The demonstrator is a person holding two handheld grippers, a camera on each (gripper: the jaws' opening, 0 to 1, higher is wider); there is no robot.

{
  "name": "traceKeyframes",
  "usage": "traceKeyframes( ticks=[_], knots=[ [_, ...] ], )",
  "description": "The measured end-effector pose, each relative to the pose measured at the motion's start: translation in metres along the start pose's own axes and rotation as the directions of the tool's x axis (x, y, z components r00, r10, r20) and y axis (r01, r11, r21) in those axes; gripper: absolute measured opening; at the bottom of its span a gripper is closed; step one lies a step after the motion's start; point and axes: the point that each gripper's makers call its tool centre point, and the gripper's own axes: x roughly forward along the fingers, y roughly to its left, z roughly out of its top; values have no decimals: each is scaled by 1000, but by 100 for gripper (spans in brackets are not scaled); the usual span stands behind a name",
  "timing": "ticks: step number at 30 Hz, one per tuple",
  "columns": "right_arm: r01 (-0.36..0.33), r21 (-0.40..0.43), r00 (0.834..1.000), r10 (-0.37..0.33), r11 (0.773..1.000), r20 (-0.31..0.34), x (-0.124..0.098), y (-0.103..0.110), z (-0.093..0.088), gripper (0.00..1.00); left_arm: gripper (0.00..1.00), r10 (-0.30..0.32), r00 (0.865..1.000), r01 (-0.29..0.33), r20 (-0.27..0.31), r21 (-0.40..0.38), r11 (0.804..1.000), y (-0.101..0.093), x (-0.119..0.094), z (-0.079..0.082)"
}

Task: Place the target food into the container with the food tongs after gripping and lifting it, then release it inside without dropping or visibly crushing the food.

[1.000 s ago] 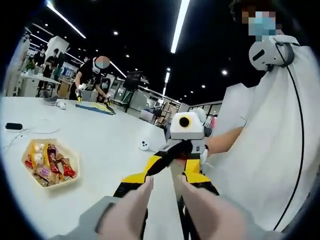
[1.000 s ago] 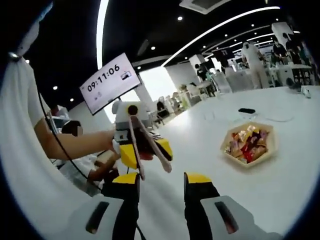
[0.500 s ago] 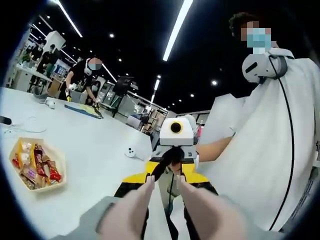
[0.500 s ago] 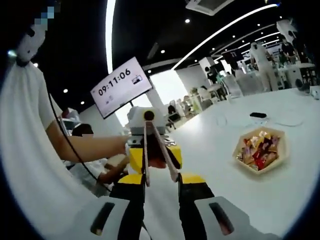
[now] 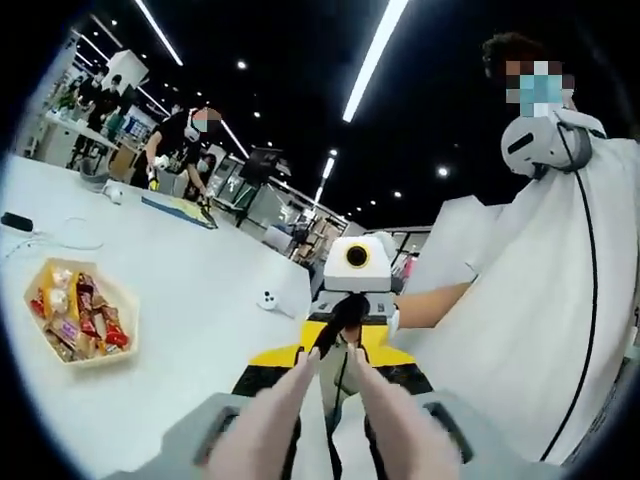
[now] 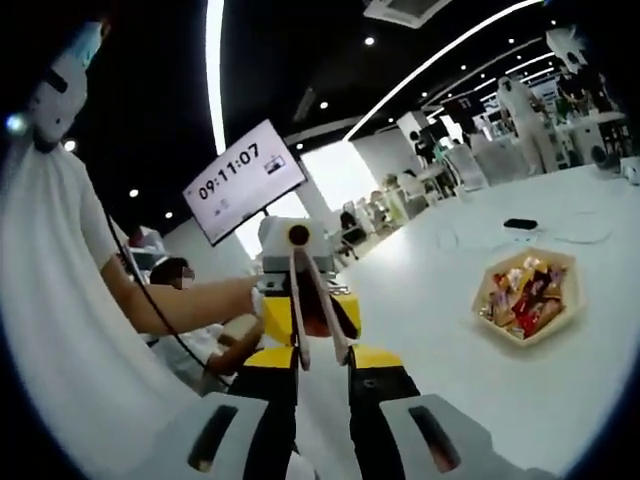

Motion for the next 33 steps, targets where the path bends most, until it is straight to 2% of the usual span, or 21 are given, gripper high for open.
traceKeyframes(
  ticks=[8, 13, 15, 19, 24, 28, 29, 30, 31, 32, 33],
  knots=[
    [-2, -5, 1000, 2, 1000, -7, -7, -1, -2, 18, 20, 28, 999, -28, -36, 17, 999, 2, -7, -8],
    [3, -4, 1000, -3, 1000, -15, -11, -3, -5, 18, 20, 39, 999, -39, -25, 19, 999, 4, -8, -11],
    [5, 26, 1000, -5, 1000, -15, -16, -5, -4, 19, 21, 52, 999, -52, -12, 11, 999, 6, -8, -10],
    [-2, -60, 997, -3, 998, -84, -22, -2, -11, 19, 18, 26, 999, -25, -20, 5, 1000, 0, -3, -15],
    [19, -79, 996, -26, 997, -86, -29, -8, -14, 25, 19, 64, 998, -63, -15, 44, 997, 0, 2, -19],
    [-4, -85, 992, -6, 996, -123, -28, -2, -18, 28, 19, 53, 998, -51, -34, 63, 997, -5, 6, -22],
    [0, -119, 989, -18, 993, -149, -26, -4, -21, 33, 19, 43, 998, -40, -45, 68, 997, -8, 9, -24],
    [13, -142, 990, -33, 990, -140, -24, -5, -19, 37, 19, 34, 998, -30, -55, 70, 997, -10, 12, -27],
    [1, -146, 990, -22, 989, -138, -22, -2, -19, 37, 19, 28, 997, -24, -65, 76, 997, -12, 14, -28],
    [-18, -153, 988, -6, 988, -157, -21, 1, -22, 33, 19, 28, 997, -22, -73, 81, 996, -12, 17, -30],
    [-43, -168, 976, 5, 985, -216, -22, 3, -29, 29, 19, 26, 997, -20, -76, 80, 997, -13, 19, -31]
  ],
)
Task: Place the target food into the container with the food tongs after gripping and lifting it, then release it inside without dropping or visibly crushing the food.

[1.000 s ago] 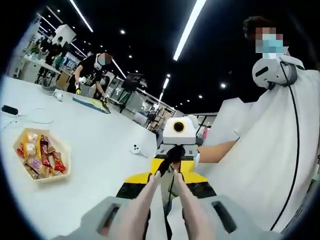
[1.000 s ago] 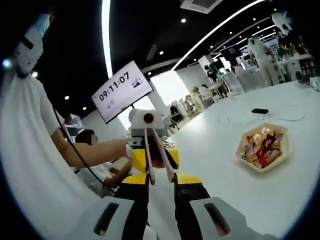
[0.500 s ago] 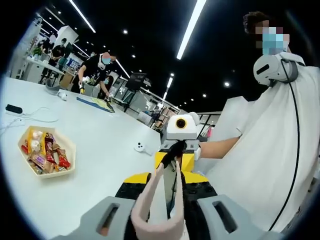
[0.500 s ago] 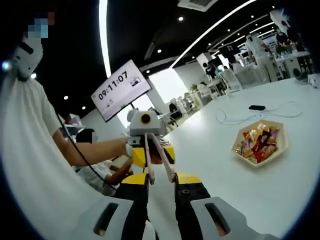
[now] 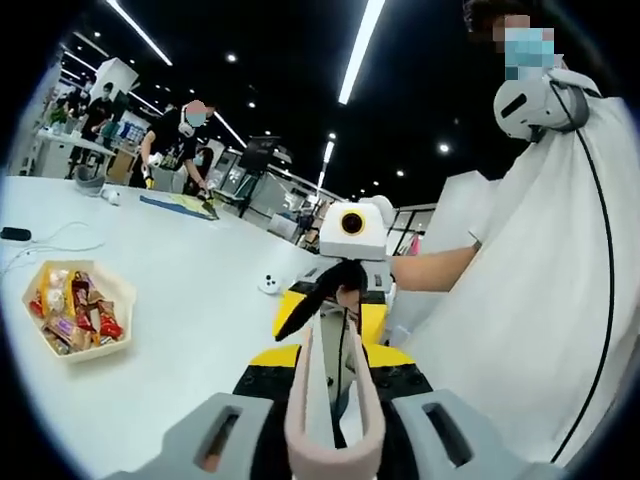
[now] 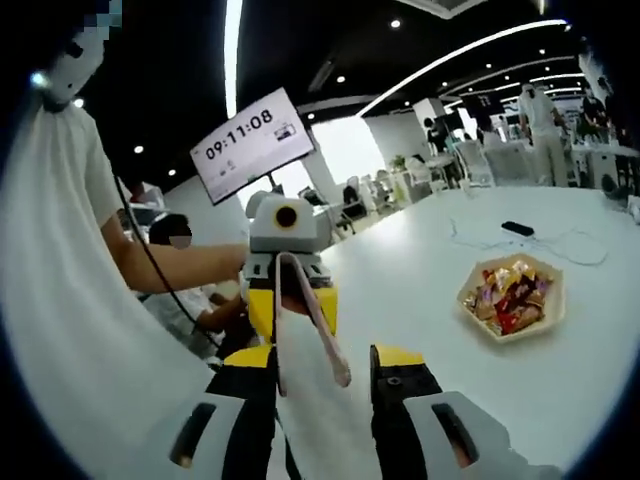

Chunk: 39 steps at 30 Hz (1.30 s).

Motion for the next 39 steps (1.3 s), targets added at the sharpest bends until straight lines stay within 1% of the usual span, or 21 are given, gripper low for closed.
traceKeyframes(
  ticks=[1, 3, 4, 5, 7, 8, 10, 11, 13, 14, 15, 16, 17, 19, 23, 25, 29, 30, 34, 38, 39],
  knots=[
    [14, 3, 1000, -14, 1000, -1, 3, 0, -1, 30, 19, 5, 1000, -5, -15, 8, 1000, 2, 1, -4],
    [8, 3, 1000, -8, 1000, -1, 2, 0, -2, 29, 19, 8, 1000, -8, -17, 9, 1000, 2, 1, -5],
    [5, 27, 1000, -5, 1000, 5, 1, 0, -3, 29, 19, 4, 1000, -4, -16, 1, 1000, 2, 1, -5],
    [6, 24, 1000, -6, 1000, 3, 1, 0, -3, 28, 19, 4, 1000, -4, -16, 0, 1000, 1, 1, -5],
    [3, 8, 1000, -2, 1000, -10, 0, 2, -6, 27, 19, 9, 1000, -9, -18, 0, 1000, 1, 3, -8],
    [5, 26, 1000, -5, 1000, -19, -1, 2, -8, 25, 19, 12, 1000, -12, -18, -2, 1000, 1, 4, -8],
    [8, 29, 1000, -7, 1000, -29, -1, 1, -11, 23, 19, 17, 1000, -17, -21, -14, 1000, 2, 5, -10],
    [11, 28, 999, -10, 1000, -35, -1, 2, -13, 22, 18, 29, 999, -30, -30, -33, 999, 3, 5, -13],
    [13, 21, 999, -12, 1000, -52, -1, 4, -16, 22, 19, 29, 998, -32, -56, -51, 998, 3, 5, -18],
    [16, 12, 998, -15, 1000, -53, -1, 4, -17, 21, 19, 32, 998, -35, -58, -50, 998, 4, 5, -19],
    [13, -12, 999, -14, 1000, -49, -1, 6, -17, 21, 18, 31, 998, -33, -57, -31, 999, 4, 2, -19],
    [8, -10, 999, -9, 1000, -49, -1, 6, -17, 21, 18, 29, 998, -31, -61, -27, 999, 3, 1, -20],
    [5, -7, 999, -5, 1000, -54, -1, 6, -17, 20, 18, 34, 996, -36, -80, -17, 999, 3, 0, -21],
    [2, -18, 998, -3, 1000, -61, -1, 6, -16, 20, 19, 44, 994, -44, -100, 6, 999, 5, -4, -23],
    [7, -39, 997, -10, 999, -71, -3, 4, -17, 20, 19, 64, 992, -64, -105, 6, 998, 11, -11, -25],
    [15, -41, 997, -18, 999, -72, -5, 0, -19, 20, 20, 89, 990, -87, -110, 18, 996, 13, -11, -25],
    [17, -53, 996, -22, 998, -83, -6, -2, -21, 20, 21, 112, 987, -109, -116, 36, 993, 17, -14, -26],
    [21, -70, 994, -29, 997, -103, -7, -3, -25, 20, 20, 118, 985, -112, -127, 53, 992, 17, -13, -30],
    [35, -84, 990, -46, 996, -130, -8, -8, -32, 20, 21, 153, 975, -141, -160, 82, 987, 24, -13, -38],
    [42, -89, 990, -54, 995, -134, -10, -11, -34, 20, 21, 162, 974, -152, -159, 77, 985, 28, -13, -43],
    [26, -93, 988, -40, 995, -149, -10, -9, -37, 20, 20, 154, 974, -144, -168, 71, 987, 26, -12, -46]
  ],
)
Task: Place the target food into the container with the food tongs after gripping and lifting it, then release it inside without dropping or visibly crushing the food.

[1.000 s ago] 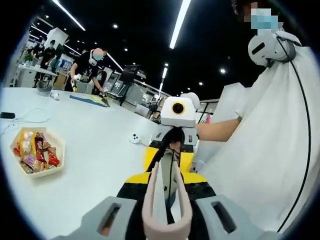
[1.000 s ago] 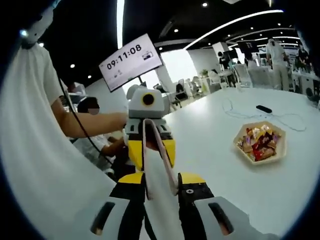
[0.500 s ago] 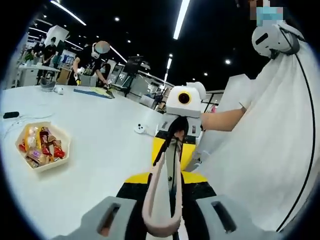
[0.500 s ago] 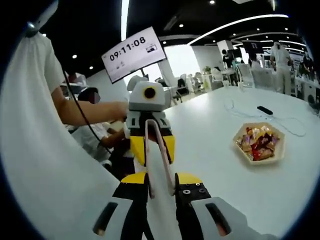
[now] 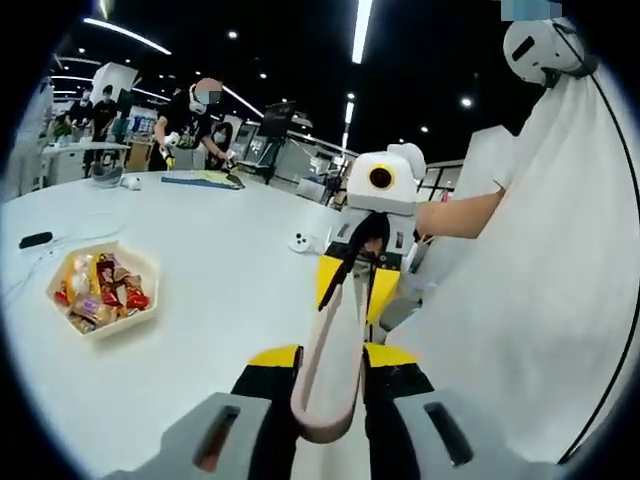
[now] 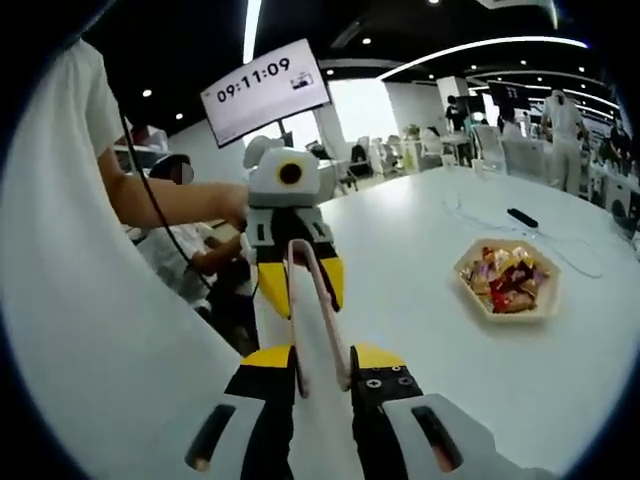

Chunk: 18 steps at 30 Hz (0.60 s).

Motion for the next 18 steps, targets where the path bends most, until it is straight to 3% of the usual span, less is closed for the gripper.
traceKeyframes(
  ticks=[5, 9, 13, 18],
  knots=[
    [-14, -38, 998, 11, 999, -62, 7, -6, -14, 21, 18, 41, 998, -41, -52, 8, 999, 3, 1, -19],
    [-18, -50, 997, 15, 999, -73, 11, -6, -14, 21, 19, 74, 996, -73, -58, 20, 997, 7, -4, -23],
    [-32, -57, 994, 25, 998, -110, 14, -6, -22, 20, 17, 113, 987, -107, -115, 53, 993, 10, -9, -37],
    [-34, -60, 994, 28, 998, -105, 12, -6, -20, 18, 16, 136, 987, -133, -91, 37, 990, 11, -11, -37]
  ],
)
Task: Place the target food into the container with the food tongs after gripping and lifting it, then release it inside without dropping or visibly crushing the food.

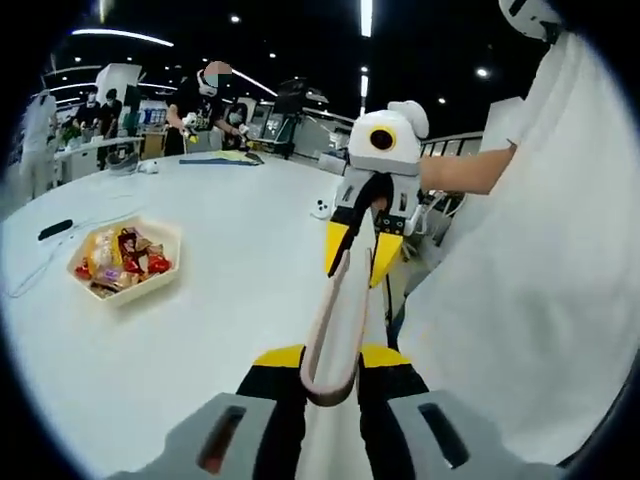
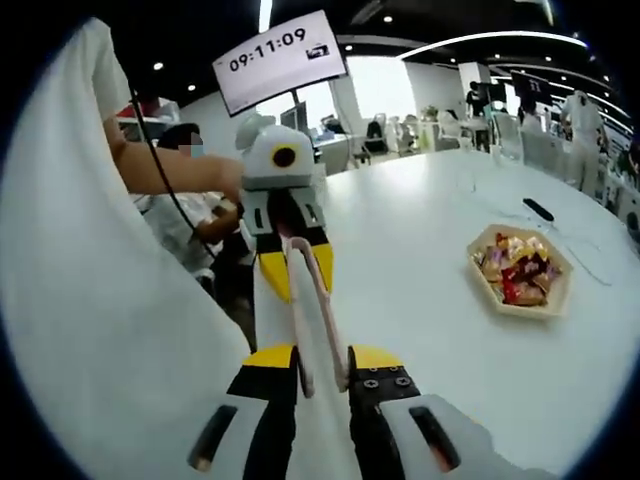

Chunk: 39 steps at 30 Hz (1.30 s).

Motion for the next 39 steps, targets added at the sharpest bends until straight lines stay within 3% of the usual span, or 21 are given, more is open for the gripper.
traceKeyframes(
  ticks=[5, 14, 22, 23, 28, 31, 32, 33, 34, 35, 36, 38, 39],
  knots=[
    [2, -29, 1000, -2, 1000, -16, 3, 2, -2, 15, 16, 14, 1000, -14, -15, -9, 1000, -1, 2, -7],
    [0, -74, 1000, 0, 997, -10, 6, 12, 4, 12, 15, 48, 994, -47, -99, 15, 999, 4, -2, -19],
    [11, -71, 1000, -10, 997, 11, 1, 15, 7, 10, 11, 55, 993, -52, -109, 30, 998, 6, -9, -17],
    [15, -76, 1000, -13, 997, 23, -1, 15, 10, 10, 10, 63, 990, -55, -125, 62, 997, 8, -12, -16],
    [29, -87, 998, -25, 996, 56, -9, 9, 21, 9, 10, 66, 993, -59, -102, 73, 996, 13, -15, -1],
    [36, -75, 996, -30, 997, 79, -8, 6, 25, 8, 0, 111, 988, -103, -108, 78, 992, 24, -14, -5],
    [38, -65, 996, -32, 997, 89, -9, 6, 26, 8, 0, 163, 978, -156, -129, 59, 986, 32, -15, -10],
    [40, -60, 995, -34, 997, 95, -9, 5, 26, 8, 0, 166, 976, -162, -143, 43, 986, 33, -14, -13],
    [42, -54, 994, -36, 998, 99, -9, 5, 27, 8, 0, 160, 976, -166, -148, -25, 986, 30, -13, -14],
    [39, -42, 994, -35, 998, 105, -9, 6, 28, 8, 0, 100, 985, -115, -140, -104, 988, 19, -10, -12],
    [38, -40, 993, -33, 999, 113, -10, 7, 28, 8, 2, 89, 990, -102, -110, -113, 988, 16, -8, -7],
    [42, -40, 993, -37, 998, 114, -11, 7, 27, 8, 4, 130, 987, -133, -96, -27, 991, 22, -9, -6],
    [44, -37, 994, -40, 998, 103, -11, 7, 24, 8, 4, 150, 981, -151, -121, 0, 989, 25, -11, -12]
  ],
)
